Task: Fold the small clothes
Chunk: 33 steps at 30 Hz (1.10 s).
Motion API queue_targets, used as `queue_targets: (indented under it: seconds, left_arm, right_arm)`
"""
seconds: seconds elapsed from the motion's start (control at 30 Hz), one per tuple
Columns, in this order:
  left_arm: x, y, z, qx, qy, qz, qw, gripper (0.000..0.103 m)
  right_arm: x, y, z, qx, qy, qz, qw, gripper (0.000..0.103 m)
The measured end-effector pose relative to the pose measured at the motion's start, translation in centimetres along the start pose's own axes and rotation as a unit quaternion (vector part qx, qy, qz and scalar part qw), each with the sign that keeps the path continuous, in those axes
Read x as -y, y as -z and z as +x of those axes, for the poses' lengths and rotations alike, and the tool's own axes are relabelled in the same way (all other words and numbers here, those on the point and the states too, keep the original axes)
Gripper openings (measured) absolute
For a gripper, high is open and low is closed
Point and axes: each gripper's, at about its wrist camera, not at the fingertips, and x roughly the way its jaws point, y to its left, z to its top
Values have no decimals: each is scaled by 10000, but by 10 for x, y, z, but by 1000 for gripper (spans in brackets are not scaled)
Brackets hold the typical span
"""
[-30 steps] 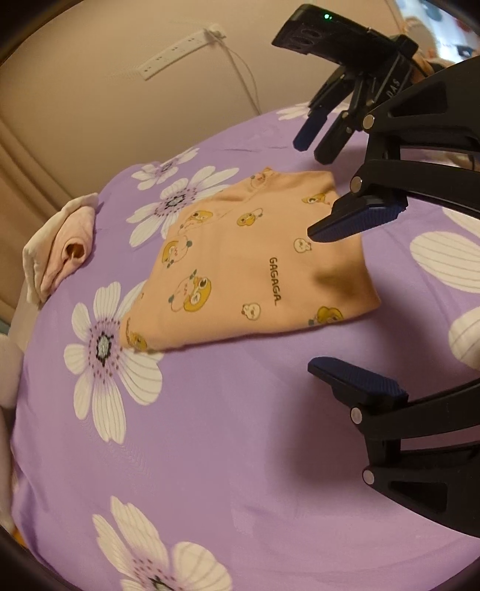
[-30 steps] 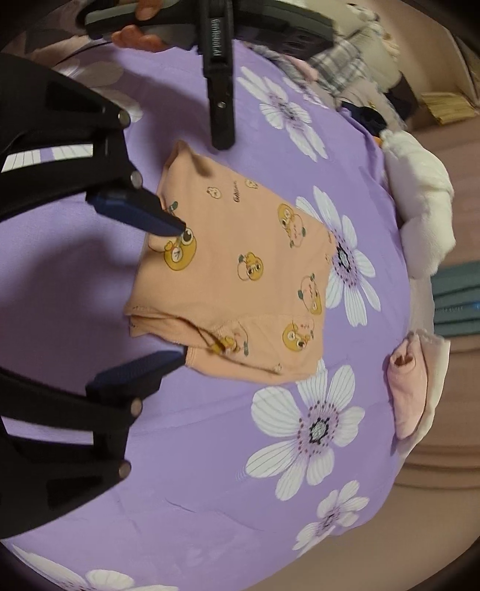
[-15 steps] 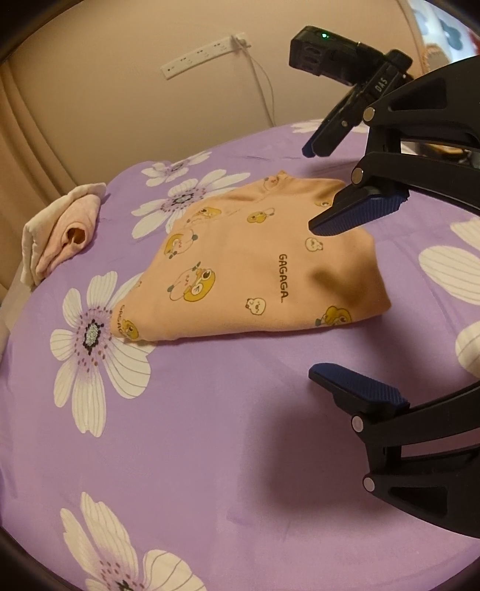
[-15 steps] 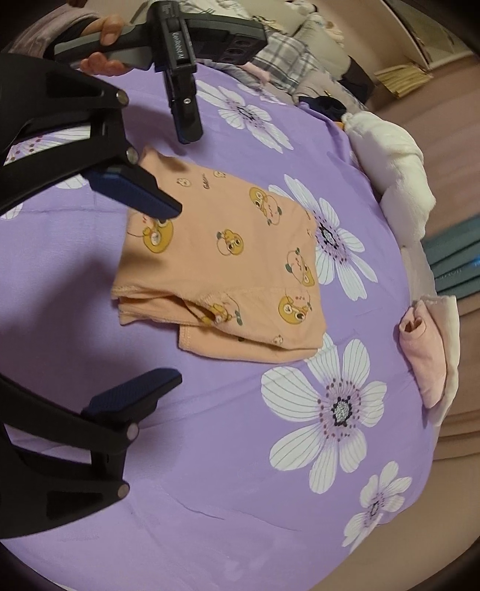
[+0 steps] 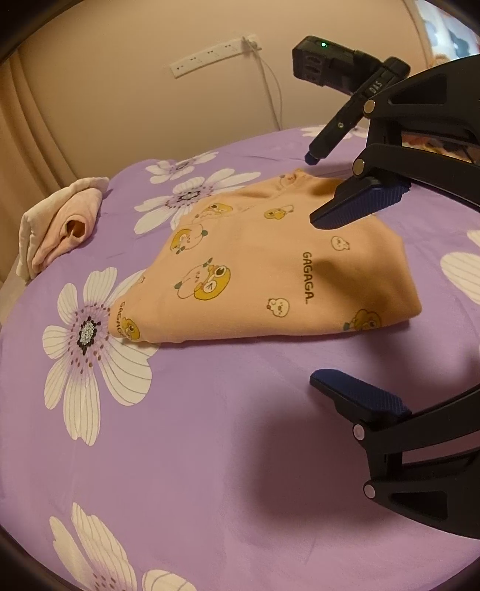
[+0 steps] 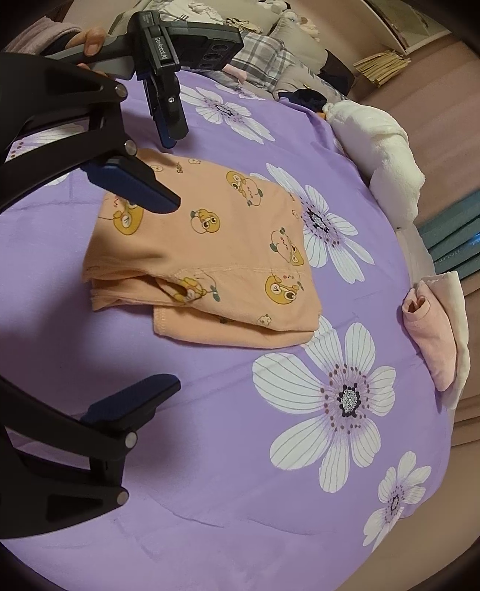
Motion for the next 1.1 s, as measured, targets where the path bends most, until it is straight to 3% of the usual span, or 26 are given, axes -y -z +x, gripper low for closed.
queue_targets:
  seconds: [0.3,0.63,0.73,0.9,1.1]
  left_arm:
    - [-1,-7,12,-84,129,-43,9999,77]
    - [3,-20,37,-212,452,-59,9987,77]
    - [5,-24,43,-215,515,-61,9984,77]
    - [9,-29,51,-200,600,-69,9980,77]
    - [14,-36,59,-235,632,-2,9977,77]
  right_arm:
    - [17,-10,20,-205,-353,518,9978,90]
    - [37,-21,53,-344,-1036,1340,9850,86]
    - [40,-26,60,-343,-1194,1462,9814,74]
    - [36,-30,71,-371,-1177,1364,9829,46]
    - [21,-35,82,-366,-967,1053,9890,30]
